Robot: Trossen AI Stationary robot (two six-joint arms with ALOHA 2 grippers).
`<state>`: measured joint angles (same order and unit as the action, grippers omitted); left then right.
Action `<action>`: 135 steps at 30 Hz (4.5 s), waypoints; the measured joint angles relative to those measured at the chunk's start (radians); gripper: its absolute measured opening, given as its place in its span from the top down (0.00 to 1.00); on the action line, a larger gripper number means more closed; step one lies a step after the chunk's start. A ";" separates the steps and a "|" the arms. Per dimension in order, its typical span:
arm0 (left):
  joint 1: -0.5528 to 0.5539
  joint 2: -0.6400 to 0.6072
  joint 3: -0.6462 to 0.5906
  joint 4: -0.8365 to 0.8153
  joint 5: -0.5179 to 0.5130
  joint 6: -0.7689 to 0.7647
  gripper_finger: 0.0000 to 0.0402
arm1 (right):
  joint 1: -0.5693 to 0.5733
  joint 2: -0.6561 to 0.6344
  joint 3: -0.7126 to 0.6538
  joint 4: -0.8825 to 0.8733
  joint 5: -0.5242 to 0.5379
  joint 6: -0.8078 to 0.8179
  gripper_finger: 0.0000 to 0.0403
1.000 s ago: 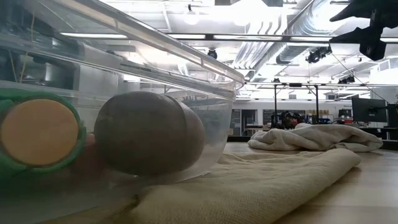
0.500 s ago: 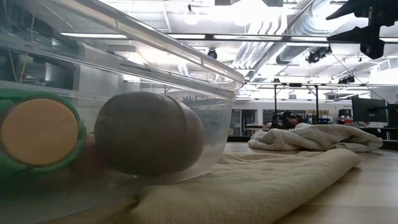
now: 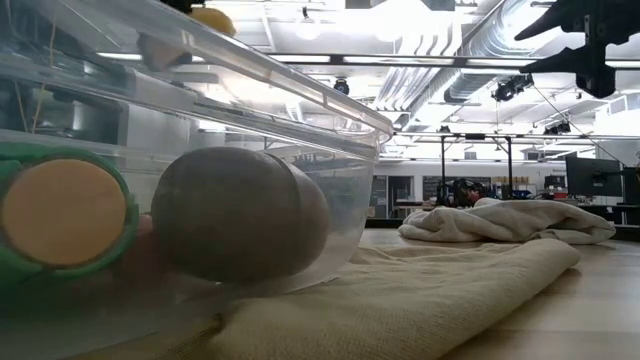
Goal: Pick and placing Produce into tupperware
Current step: Put the banana into the container, then return to Home Position
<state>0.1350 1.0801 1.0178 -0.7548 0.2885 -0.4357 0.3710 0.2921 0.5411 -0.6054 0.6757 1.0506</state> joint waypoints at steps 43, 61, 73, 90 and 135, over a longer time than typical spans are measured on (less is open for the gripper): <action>-0.412 0.291 -0.129 0.509 -0.196 -0.123 0.66 | 0.000 0.056 0.000 0.048 -0.060 -0.042 0.50; -0.478 0.503 0.066 0.318 -0.203 -0.146 0.66 | 0.000 0.057 0.000 0.033 -0.180 -0.091 0.50; -0.478 0.582 0.127 0.286 -0.188 -0.149 0.66 | 0.000 0.079 0.000 0.027 -0.248 -0.135 0.50; -0.478 0.615 0.154 0.271 -0.184 -0.203 0.66 | 0.003 0.025 0.000 0.009 -0.373 -0.188 0.50; -0.330 0.395 0.332 0.272 -0.221 -0.330 0.45 | 0.003 -0.230 0.000 0.277 -0.483 -0.358 0.68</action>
<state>-0.1947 1.4747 1.3502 -0.4829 0.0673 -0.7653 0.3740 0.0616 0.5415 -0.3288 0.1931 0.6929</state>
